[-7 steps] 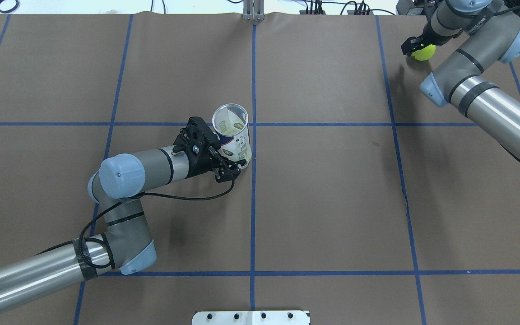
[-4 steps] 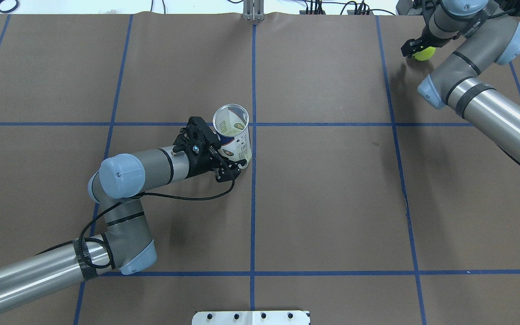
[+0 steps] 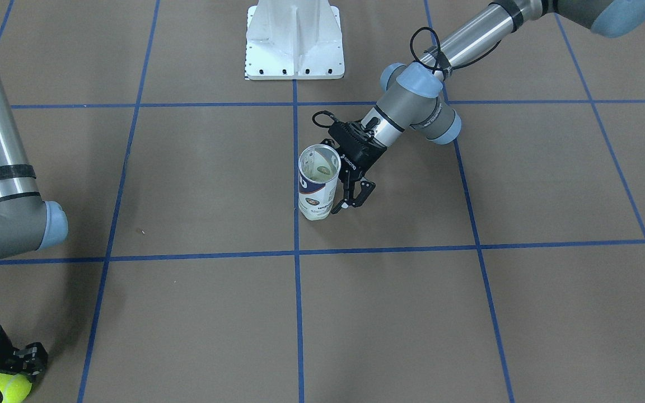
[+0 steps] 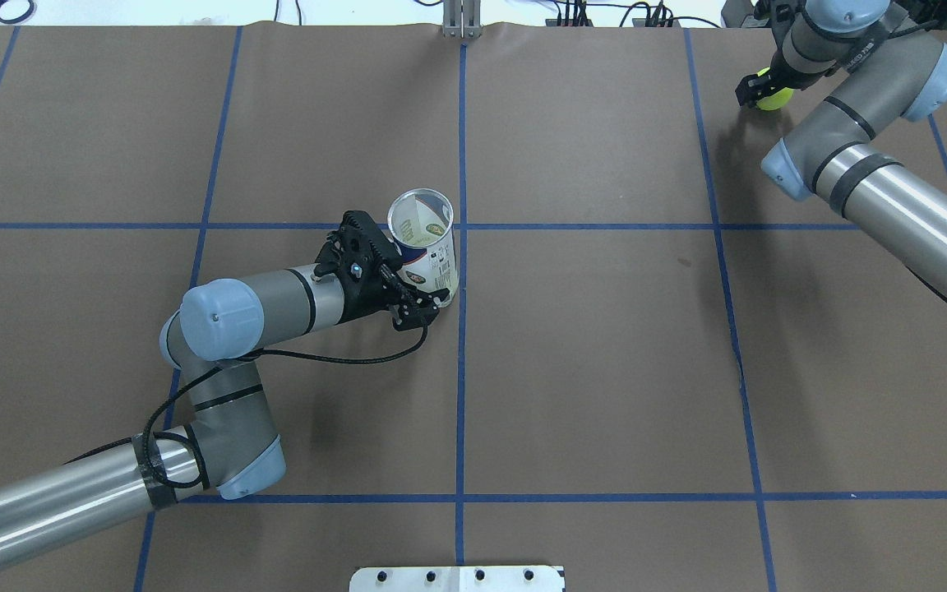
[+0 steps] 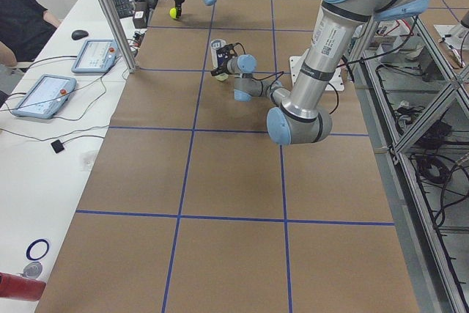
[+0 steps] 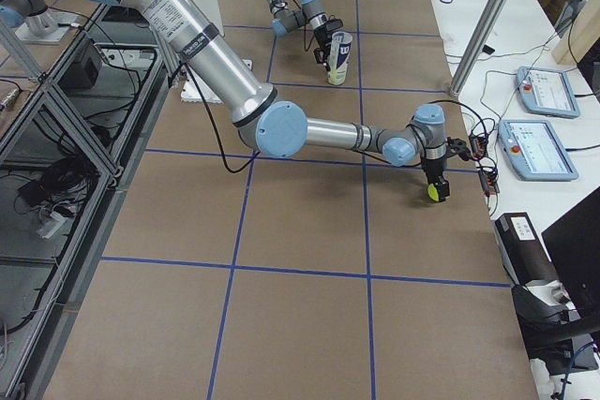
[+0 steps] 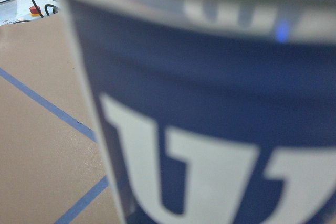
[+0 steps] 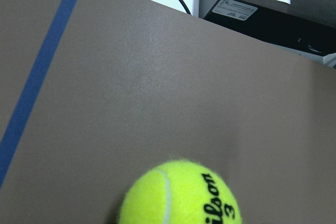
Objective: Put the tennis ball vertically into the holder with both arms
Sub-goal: 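Lift the second ball and carry it over the can with the right gripper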
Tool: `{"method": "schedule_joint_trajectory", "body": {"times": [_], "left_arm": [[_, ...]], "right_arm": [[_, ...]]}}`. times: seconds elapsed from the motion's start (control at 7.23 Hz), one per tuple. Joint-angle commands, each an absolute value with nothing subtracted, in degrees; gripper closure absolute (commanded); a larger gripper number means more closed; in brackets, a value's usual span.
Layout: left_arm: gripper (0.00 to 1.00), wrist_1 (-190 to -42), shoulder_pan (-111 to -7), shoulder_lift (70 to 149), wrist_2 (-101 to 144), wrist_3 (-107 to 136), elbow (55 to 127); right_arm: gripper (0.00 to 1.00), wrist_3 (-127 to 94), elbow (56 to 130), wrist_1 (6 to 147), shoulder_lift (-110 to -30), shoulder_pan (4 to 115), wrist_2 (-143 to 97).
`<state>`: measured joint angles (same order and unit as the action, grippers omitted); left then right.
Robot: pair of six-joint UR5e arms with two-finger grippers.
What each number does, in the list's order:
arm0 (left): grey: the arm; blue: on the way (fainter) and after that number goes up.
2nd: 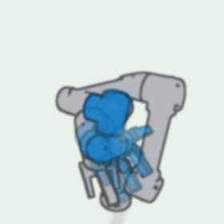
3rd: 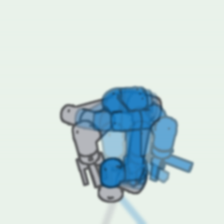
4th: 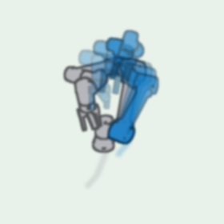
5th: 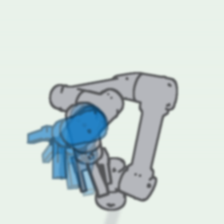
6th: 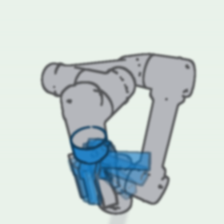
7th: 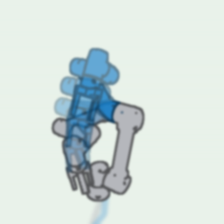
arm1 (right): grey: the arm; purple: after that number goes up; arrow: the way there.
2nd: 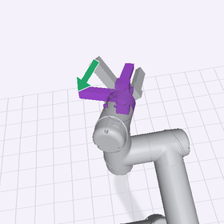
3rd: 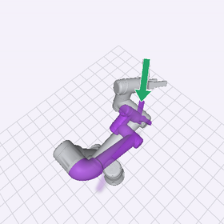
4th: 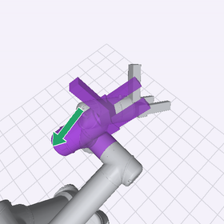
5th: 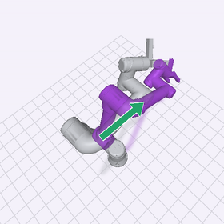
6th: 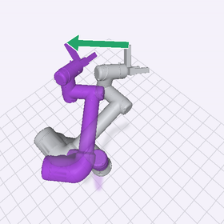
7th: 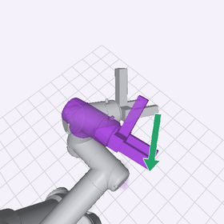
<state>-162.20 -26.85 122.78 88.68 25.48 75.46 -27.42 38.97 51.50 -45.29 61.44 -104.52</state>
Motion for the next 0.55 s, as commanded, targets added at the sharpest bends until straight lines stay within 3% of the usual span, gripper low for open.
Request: {"method": "schedule_joint_trajectory", "body": {"times": [0.0, 0.41], "left_arm": [[0.01, -162.2, -26.9, 122.7, 88.7, 25.5, 75.5], [0.01, -162.2, -26.9, 122.7, 88.7, 25.6, 75.7]], "right_arm": [[1.0, -27.4, 38.9, 51.5, -44.1, 61.4, -104.7], [1.0, -28.1, 45.5, 52.8, -42.2, 65.4, -112.2]]}}
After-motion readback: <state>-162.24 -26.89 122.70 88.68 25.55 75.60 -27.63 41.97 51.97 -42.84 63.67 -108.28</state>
